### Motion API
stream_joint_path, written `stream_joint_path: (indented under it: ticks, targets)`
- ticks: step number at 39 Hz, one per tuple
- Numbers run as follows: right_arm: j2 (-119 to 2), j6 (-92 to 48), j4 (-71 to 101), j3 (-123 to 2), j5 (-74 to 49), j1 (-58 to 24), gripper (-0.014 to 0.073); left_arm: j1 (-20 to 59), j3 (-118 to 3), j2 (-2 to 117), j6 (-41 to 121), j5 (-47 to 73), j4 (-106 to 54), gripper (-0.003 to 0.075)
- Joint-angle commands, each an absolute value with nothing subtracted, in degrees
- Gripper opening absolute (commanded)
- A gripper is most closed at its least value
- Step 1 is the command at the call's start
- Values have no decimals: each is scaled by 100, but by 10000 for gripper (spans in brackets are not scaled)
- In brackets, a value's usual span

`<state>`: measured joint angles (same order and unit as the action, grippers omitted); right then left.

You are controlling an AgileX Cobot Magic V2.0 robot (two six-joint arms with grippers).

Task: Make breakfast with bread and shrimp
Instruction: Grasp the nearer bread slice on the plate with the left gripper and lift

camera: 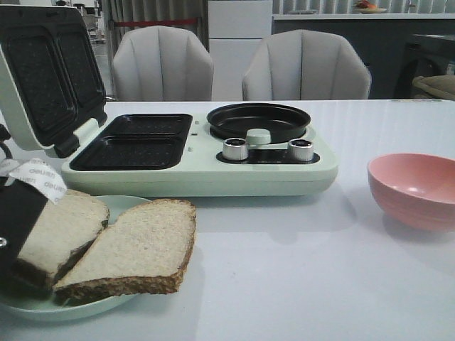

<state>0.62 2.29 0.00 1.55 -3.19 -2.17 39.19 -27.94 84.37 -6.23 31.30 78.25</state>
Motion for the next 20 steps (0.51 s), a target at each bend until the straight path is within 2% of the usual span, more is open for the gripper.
stream_joint_path:
  ticks: [1,11,20]
  targets:
    - [180,191,-93,54,117,-195,153,4079,-2886,8006,-703,3385,7705,134]
    - [180,191,-93,54,117,-195,153,4476,-2969,7062,-703,3507,7536,134]
    - [180,191,-93,54,117,-195,153,4446,-3583,6820,-725,3807,7846,134]
